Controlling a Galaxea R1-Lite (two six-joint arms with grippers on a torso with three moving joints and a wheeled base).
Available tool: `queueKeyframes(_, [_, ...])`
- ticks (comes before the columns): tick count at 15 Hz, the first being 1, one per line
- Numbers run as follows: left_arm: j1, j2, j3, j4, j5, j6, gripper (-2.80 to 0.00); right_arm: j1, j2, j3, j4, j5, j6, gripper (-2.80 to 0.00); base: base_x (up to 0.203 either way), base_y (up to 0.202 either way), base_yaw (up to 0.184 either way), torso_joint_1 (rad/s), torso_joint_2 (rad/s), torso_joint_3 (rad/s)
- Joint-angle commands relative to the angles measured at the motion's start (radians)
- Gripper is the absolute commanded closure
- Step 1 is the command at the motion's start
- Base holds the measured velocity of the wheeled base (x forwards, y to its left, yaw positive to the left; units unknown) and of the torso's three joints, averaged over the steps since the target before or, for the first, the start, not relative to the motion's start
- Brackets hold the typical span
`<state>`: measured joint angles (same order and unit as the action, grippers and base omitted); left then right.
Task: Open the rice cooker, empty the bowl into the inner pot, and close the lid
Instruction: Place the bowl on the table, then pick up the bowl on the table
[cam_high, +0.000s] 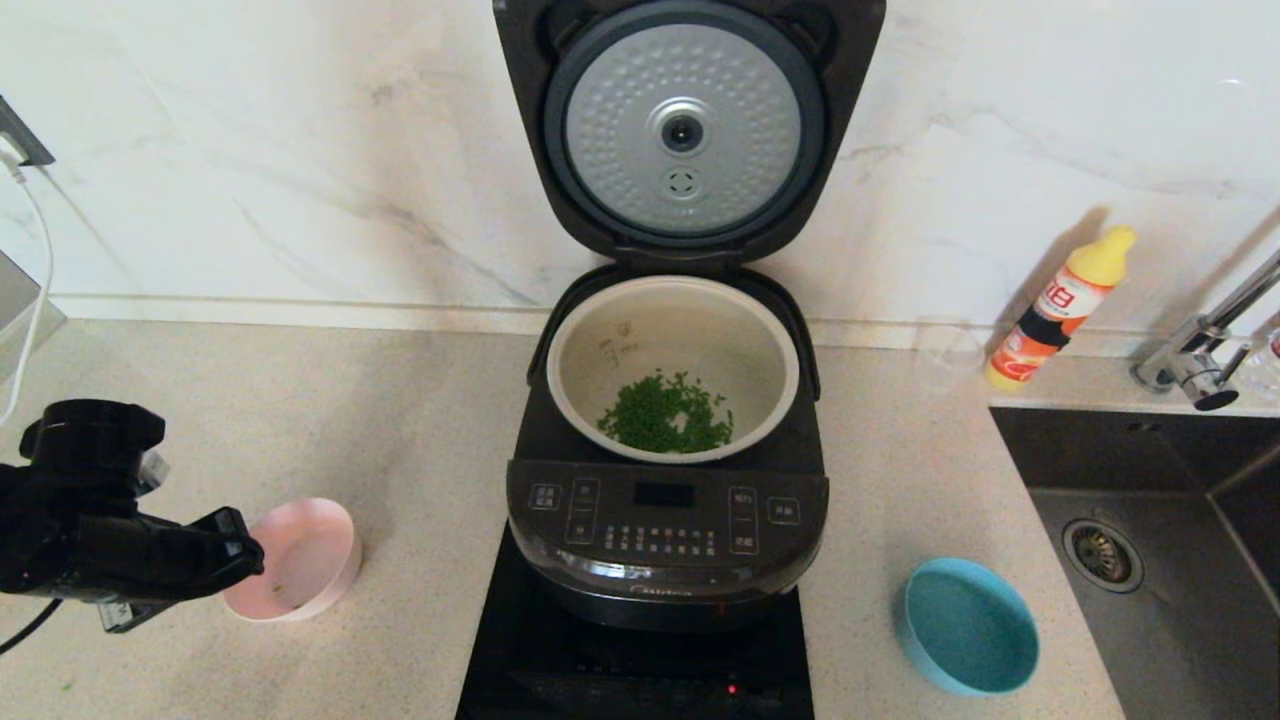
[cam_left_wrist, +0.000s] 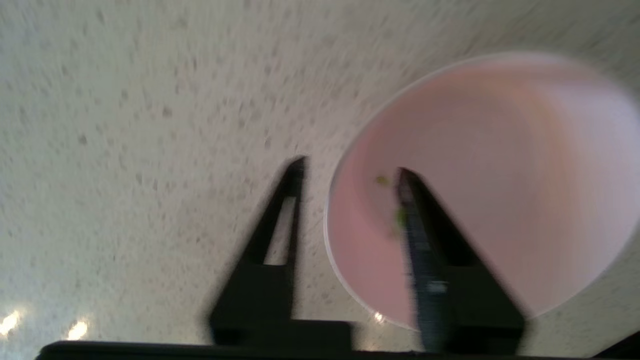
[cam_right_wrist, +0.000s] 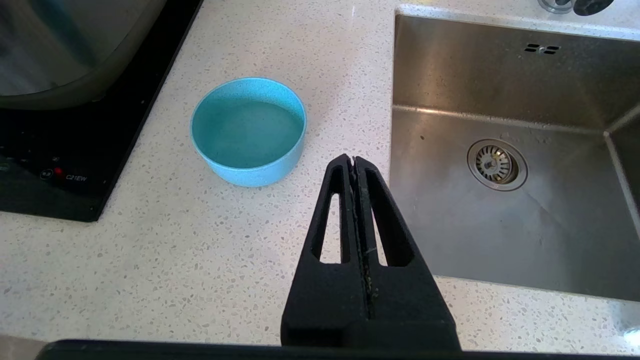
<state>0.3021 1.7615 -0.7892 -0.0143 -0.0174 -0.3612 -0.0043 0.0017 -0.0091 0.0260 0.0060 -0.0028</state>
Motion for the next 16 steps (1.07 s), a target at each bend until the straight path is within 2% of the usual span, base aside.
queueKeyframes(1, [0.001, -0.011, -0.025, -0.003, 0.002, -0.004, -2.8, 0.0, 0.0, 0.0, 0.0, 0.001, 0.0, 0.0, 0.0, 0.0, 0.0, 0.0, 0.0, 0.0])
queueKeyframes(5, [0.009, -0.269, -0.132, -0.03, -0.011, -0.012, -2.8, 0.0, 0.0, 0.0, 0.0, 0.0, 0.0, 0.0, 0.0, 0.0, 0.0, 0.0, 0.0, 0.0])
queueKeyframes(6, [0.003, -0.327, -0.209, -0.028, -0.018, -0.002, 0.0, 0.0, 0.0, 0.0, 0.0, 0.0, 0.0, 0.0, 0.0, 0.0, 0.0, 0.0, 0.0, 0.0])
queueKeyframes(8, [-0.076, -0.385, -0.329, -0.015, -0.034, 0.092, 0.0, 0.0, 0.0, 0.0, 0.0, 0.0, 0.0, 0.0, 0.0, 0.0, 0.0, 0.0, 0.0, 0.0])
queueKeyframes(10, [-0.172, -0.384, -0.348, -0.021, -0.05, 0.205, 0.0, 0.0, 0.0, 0.0, 0.0, 0.0, 0.0, 0.0, 0.0, 0.0, 0.0, 0.0, 0.0, 0.0])
queueKeyframes(11, [-0.227, -0.384, -0.343, -0.024, -0.052, 0.24, 0.0, 0.0, 0.0, 0.0, 0.0, 0.001, 0.0, 0.0, 0.0, 0.0, 0.0, 0.0, 0.0, 0.0])
queueKeyframes(12, [-0.278, -0.396, -0.325, -0.035, -0.046, 0.262, 0.0, 0.0, 0.0, 0.0, 0.0, 0.0, 0.0, 0.0, 0.0, 0.0, 0.0, 0.0, 0.0, 0.0])
queueKeyframes(13, [-0.299, -0.44, -0.304, -0.052, -0.037, 0.267, 0.0, 0.0, 0.0, 0.0, 0.0, 0.0, 0.0, 0.0, 0.0, 0.0, 0.0, 0.0, 0.0, 0.0])
queueKeyframes(16, [-0.319, -0.72, -0.188, -0.072, -0.022, 0.269, 0.0, 0.0, 0.0, 0.0, 0.0, 0.0, 0.0, 0.0, 0.0, 0.0, 0.0, 0.0, 0.0, 0.0])
